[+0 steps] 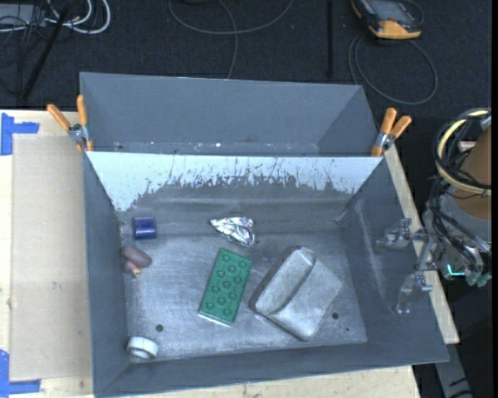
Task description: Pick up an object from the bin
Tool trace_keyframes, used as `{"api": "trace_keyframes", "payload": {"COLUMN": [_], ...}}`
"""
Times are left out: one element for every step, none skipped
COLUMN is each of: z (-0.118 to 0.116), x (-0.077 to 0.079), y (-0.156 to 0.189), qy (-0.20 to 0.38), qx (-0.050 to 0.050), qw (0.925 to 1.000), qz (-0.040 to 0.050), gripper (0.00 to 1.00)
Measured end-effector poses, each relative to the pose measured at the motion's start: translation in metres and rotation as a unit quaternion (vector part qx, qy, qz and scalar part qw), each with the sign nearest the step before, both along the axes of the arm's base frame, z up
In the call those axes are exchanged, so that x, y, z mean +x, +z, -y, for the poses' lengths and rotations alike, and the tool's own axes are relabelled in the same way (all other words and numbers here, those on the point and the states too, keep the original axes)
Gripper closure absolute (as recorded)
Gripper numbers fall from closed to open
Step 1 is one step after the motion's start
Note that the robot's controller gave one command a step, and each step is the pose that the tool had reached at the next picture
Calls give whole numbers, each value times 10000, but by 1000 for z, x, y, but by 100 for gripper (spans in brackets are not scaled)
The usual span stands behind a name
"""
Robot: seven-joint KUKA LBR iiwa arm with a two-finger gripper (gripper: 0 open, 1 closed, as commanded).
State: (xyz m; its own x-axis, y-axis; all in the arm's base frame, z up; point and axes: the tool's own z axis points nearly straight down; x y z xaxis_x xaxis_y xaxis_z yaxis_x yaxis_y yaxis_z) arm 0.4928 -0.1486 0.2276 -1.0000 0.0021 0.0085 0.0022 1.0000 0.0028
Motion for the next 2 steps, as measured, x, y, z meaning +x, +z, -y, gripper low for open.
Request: {"api": "trace_keyframes", "payload": {"z": [-61,-105], "x": [51,44], "y": [-124,-155], "qy": [848,1650], "qx": [-24,-22], "qw": [9964,9863], "qz": [73,83], "gripper": [0,0]}}
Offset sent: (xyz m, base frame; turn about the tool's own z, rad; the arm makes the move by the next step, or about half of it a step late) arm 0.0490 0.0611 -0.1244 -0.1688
